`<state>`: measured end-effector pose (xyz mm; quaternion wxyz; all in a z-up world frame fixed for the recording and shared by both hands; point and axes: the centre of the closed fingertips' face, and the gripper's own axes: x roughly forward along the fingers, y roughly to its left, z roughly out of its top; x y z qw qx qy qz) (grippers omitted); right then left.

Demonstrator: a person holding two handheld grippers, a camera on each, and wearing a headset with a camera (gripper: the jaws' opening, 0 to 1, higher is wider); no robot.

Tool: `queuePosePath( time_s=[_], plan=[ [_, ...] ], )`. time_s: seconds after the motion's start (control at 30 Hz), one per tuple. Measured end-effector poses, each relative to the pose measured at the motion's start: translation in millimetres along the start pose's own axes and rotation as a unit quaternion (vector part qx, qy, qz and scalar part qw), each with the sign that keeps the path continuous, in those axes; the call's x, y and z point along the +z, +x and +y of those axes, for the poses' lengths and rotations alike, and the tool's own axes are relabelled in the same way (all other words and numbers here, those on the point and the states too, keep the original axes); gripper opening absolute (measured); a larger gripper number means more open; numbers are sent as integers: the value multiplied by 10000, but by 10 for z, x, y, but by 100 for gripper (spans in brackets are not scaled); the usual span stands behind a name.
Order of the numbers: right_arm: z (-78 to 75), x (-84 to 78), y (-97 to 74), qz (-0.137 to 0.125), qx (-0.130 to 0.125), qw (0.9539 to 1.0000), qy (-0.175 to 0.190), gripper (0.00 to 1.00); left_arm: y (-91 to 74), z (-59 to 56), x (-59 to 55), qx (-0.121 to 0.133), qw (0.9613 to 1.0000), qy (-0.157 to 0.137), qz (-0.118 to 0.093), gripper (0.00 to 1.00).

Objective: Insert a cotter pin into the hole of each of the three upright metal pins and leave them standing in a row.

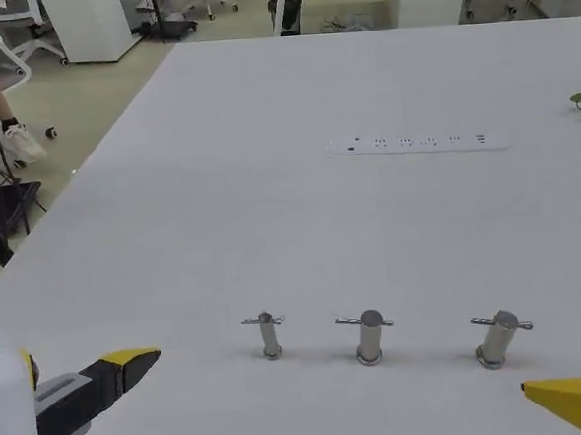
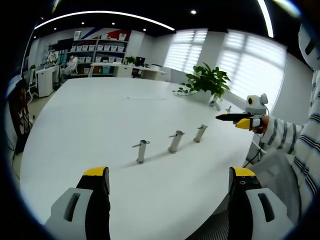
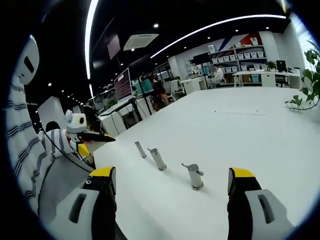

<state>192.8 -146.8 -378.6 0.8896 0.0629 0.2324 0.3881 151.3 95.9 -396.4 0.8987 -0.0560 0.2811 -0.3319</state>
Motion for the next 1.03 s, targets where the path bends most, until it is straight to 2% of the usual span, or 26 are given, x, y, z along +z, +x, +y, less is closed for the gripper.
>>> queuePosePath(
  time_s=[0.03, 0.1, 0.33, 0.47, 0.77, 1.03],
  plan=[
    [3, 1, -13, -4, -17, 10000, -10, 91, 2, -19, 5, -42, 10000, -21, -18, 99],
    [-11, -8, -83, 56, -212, 9997, -102, 92, 0, -49, 22, -92, 9999, -92, -71, 99],
    [53, 51, -305, 53, -442, 9990, 74, 96, -72, -117, 34, -173, 9998, 15, -84, 99],
    [89, 19, -420, 148, -547, 9983, 106, 97, -133, -156, 12, -215, 9997, 70, -5, 99],
    [139, -74, -632, 270, -793, 9964, 112, 97, -271, -182, 12, -183, 9997, 152, -14, 99],
    [195, -166, -821, 255, -944, 9950, 225, 97, -309, -275, -58, -248, 9994, 212, 97, 99]
  ],
)
